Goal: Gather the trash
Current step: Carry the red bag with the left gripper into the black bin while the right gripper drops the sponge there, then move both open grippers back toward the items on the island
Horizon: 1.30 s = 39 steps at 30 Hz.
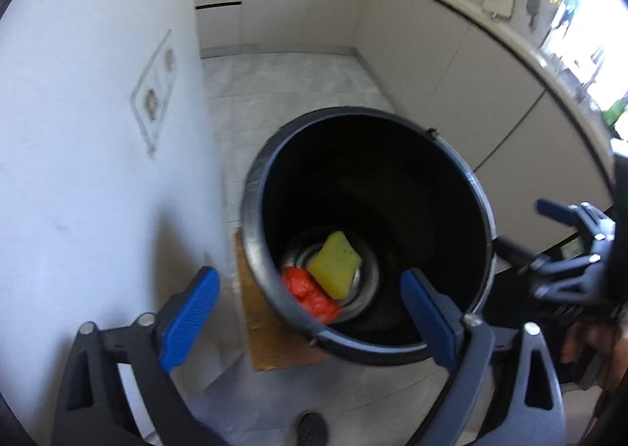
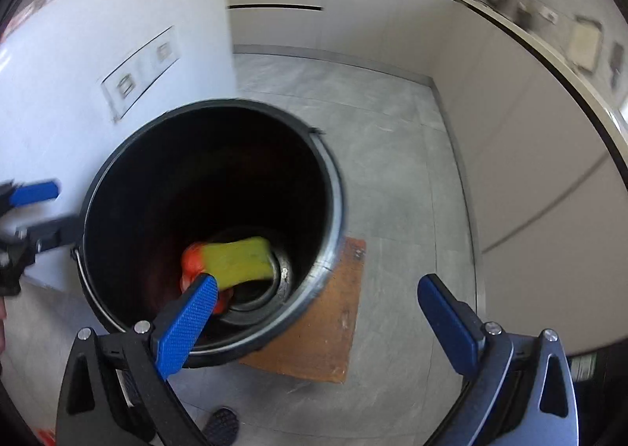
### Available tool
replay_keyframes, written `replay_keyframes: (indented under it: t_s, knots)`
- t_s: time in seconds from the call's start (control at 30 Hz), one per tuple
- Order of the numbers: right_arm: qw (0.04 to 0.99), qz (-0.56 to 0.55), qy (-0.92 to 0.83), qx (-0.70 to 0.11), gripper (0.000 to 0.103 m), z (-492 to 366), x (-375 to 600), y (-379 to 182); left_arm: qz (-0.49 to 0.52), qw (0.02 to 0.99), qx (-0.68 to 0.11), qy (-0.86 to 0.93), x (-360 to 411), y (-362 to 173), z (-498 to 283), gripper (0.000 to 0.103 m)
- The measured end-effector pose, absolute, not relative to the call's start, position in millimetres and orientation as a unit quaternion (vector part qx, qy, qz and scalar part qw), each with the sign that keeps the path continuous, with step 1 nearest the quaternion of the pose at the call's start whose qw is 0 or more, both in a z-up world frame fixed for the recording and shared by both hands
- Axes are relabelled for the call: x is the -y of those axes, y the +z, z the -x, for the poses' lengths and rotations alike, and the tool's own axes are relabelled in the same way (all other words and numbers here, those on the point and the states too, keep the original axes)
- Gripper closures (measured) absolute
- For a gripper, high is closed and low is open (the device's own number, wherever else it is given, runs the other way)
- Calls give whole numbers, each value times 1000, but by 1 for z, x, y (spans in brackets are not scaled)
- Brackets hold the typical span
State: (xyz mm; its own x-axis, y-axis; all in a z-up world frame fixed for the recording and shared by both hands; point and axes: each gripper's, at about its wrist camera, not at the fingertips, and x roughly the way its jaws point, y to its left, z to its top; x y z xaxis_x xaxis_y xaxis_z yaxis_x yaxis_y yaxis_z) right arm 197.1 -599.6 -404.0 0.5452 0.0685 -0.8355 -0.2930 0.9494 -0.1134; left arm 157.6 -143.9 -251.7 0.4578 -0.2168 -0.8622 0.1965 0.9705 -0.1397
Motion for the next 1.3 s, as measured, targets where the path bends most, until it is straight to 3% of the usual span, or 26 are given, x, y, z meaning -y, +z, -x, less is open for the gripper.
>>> replay_keyframes:
  t_s: [0.57, 0.9, 1.3]
  knots:
    - [909, 27, 31, -415, 0, -138, 616, -278, -8, 889, -449, -92, 135, -116, -113, 0]
    - [928, 12, 66, -367, 0, -109, 590, -212, -6, 913, -404, -50, 101, -73, -107, 0]
    - [932, 10, 158, -326, 0, -112, 513, -176, 37, 932, -358, 50, 20, -41, -86, 0]
